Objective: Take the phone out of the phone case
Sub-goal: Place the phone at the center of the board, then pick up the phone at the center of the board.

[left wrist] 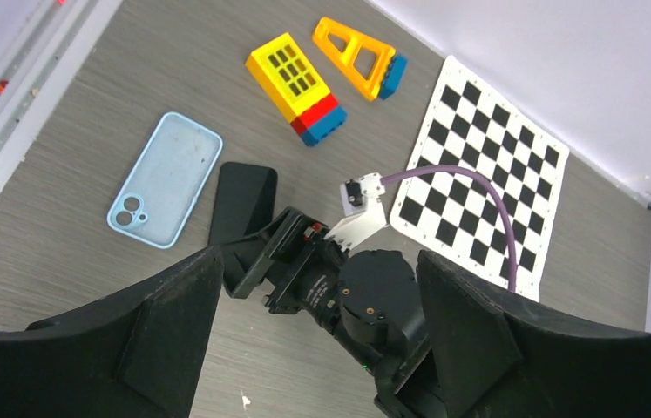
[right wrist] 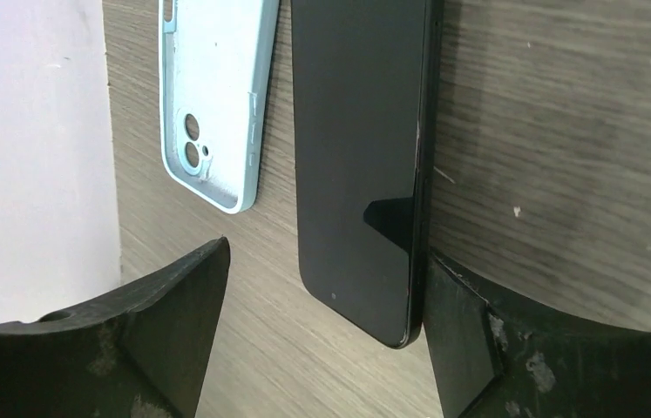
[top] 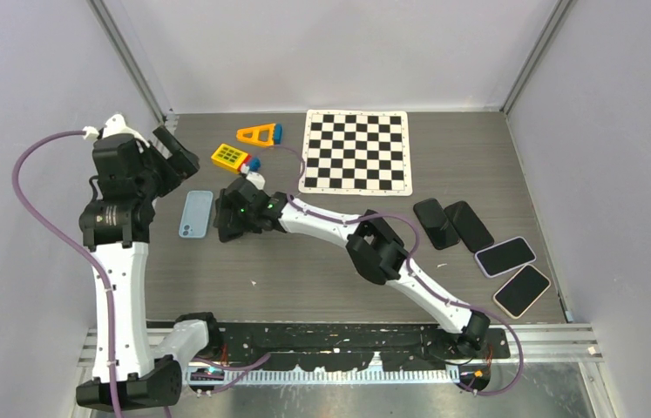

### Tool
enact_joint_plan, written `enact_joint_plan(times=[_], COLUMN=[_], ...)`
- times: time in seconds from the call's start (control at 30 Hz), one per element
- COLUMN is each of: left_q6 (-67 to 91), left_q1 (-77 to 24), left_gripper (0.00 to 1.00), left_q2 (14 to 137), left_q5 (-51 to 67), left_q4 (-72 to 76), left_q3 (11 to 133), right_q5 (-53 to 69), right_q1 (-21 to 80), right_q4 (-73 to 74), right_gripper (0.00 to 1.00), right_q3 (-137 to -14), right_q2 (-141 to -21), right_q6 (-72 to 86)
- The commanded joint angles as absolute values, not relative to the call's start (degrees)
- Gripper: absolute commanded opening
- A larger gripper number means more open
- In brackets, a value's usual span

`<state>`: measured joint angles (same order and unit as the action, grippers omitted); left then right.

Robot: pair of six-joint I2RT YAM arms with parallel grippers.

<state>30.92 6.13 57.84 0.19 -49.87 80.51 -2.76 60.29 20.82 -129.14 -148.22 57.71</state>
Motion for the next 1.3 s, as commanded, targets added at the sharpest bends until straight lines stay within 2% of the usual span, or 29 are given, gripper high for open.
enact_joint_plan(times=[0.0, 0.37, 0.6, 0.77, 0.87, 0.93, 1.07, 1.27], left_q6=[30.7, 30.1, 29.6, 29.8, 30.9, 31.6, 34.7, 38.1], left_q1=[6.4, 6.4, 6.4, 6.4, 6.4, 6.4, 6.4, 6.4], left_gripper=[0.84, 0.84, 0.87, 0.88, 0.87, 0.86, 0.84, 0.84], left_q2=[57.0, 56.9, 56.7, 57.4, 57.0, 56.4, 56.7, 56.7], left_q5=[-1.3, 0.8, 2.5, 8.3, 15.2, 21.5, 28.0, 32.5], left_q4=[-52.2, -51.6, -51.7, -50.7, -48.3, -43.2, -37.4, -29.8], left_q3=[83.6, 82.4, 82.0, 81.3, 78.5, 74.8, 67.9, 61.1], right_q5=[-7.3, -4.8, -1.6, -0.9, -0.9, -0.9, -5.3, -10.7], right_q1=[61.1, 61.0, 59.5, 56.8, 51.8, 47.2, 38.8, 27.1], right_q4=[30.8, 31.4, 25.6, 25.8, 26.4, 26.5, 26.4, 28.3], right_gripper=[0.83, 0.83, 0.83, 0.87, 0.88, 0.95, 0.97, 0.98], right_q3=[-135.7, -143.4, -129.6, -117.3, -104.4, -96.1, -83.0, -74.1], right_q2=[-153.2, -156.0, -142.9, -126.4, -117.8, -109.6, -99.3, -91.8], right_q6=[47.5, 37.4, 35.6, 32.6, 31.9, 32.0, 27.4, 24.2])
